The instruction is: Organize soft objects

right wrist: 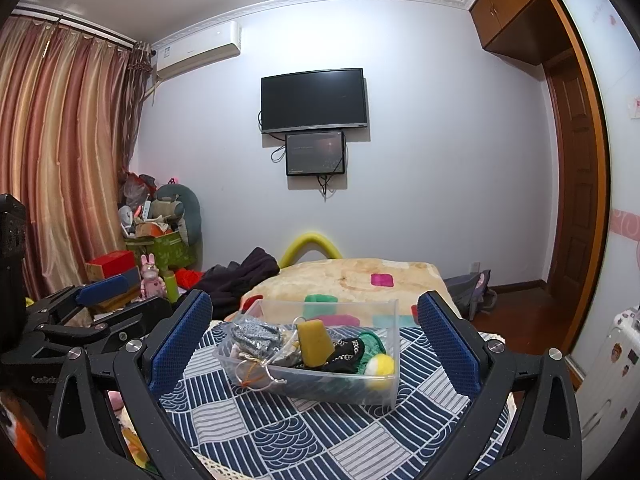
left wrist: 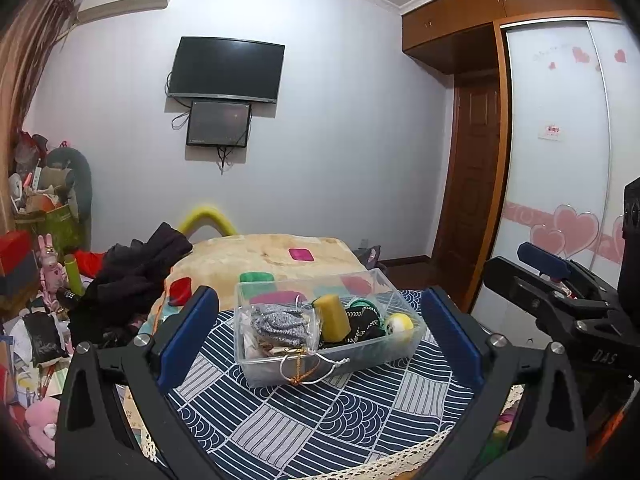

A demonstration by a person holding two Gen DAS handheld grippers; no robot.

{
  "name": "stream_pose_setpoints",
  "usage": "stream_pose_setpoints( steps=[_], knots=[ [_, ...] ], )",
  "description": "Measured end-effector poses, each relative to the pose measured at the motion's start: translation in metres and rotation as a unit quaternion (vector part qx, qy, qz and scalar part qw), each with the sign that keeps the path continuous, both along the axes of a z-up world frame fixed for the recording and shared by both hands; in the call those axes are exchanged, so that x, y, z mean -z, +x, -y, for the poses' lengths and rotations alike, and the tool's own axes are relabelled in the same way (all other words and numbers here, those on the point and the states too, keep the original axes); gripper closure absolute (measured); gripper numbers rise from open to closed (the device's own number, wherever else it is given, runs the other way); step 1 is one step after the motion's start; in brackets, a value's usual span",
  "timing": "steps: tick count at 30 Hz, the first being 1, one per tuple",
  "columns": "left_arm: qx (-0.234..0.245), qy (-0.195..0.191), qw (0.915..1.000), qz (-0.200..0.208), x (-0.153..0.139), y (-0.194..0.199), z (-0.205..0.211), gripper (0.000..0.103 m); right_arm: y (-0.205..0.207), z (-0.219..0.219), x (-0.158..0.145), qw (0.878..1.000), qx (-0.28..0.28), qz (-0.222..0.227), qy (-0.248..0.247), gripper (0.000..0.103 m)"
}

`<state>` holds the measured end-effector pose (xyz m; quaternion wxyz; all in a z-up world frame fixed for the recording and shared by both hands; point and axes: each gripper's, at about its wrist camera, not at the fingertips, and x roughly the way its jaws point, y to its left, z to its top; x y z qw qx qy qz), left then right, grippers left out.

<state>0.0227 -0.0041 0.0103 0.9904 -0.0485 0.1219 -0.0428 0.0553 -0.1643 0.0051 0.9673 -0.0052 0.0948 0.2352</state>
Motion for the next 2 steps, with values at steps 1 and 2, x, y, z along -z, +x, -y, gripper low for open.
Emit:
stream_pose_setpoints(
  steps=[1,2],
  knots=[
    [0.000,0.000,1.0000,-0.002,0.0004,0.0009,-0.0006,0.000,0.0002,-0.0001,0.0000,1.000,0.001,0.000,0.000,0.000],
    [-0.002,-0.001,1.0000,-0.004,0.0009,0.0019,-0.0007,0.000,0.0003,-0.0001,0.0000,1.000,0.001,0.000,0.000,0.000]
  ],
)
